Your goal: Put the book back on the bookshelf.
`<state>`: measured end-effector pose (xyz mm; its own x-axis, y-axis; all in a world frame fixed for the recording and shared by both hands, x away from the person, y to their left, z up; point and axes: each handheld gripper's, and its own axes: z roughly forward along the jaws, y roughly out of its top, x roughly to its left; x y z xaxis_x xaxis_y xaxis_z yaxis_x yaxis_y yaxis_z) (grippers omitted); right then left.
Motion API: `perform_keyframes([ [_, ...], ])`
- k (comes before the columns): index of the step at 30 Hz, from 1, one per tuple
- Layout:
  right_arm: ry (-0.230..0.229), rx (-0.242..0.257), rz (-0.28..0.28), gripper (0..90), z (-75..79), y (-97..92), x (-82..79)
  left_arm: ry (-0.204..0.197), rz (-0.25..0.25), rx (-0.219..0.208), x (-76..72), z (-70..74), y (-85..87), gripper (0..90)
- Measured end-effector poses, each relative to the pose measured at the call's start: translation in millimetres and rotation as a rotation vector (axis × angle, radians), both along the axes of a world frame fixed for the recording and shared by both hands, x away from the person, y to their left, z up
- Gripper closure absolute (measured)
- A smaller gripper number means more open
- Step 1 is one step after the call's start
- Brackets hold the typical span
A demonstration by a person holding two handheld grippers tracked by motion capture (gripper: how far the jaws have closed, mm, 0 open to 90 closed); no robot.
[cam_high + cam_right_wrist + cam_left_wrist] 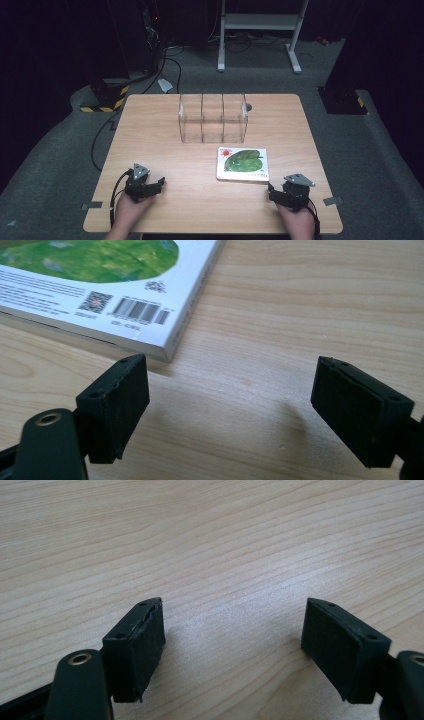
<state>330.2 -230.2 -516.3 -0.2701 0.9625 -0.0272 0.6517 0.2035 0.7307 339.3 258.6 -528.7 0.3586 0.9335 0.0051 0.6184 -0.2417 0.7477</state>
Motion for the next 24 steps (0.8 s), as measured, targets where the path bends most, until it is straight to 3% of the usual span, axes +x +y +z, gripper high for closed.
perform_keyframes([
  [10, -0.046, 0.035, 0.045, 17.3, 19.1, 21.1, -6.5, -0.002, -0.005, 0.0, 1.1, -0.1, -0.2, 25.1],
  [19, -0.005, 0.072, 0.049, 17.6, 23.2, 30.7, 17.2, -0.002, -0.005, 0.0, 1.1, -0.1, -0.2, 25.1],
  [24, 0.002, 0.058, 0.044, 19.5, 19.7, 32.3, 35.1, 0.004, 0.009, 0.0, 1.4, -0.2, -0.2, 22.5],
])
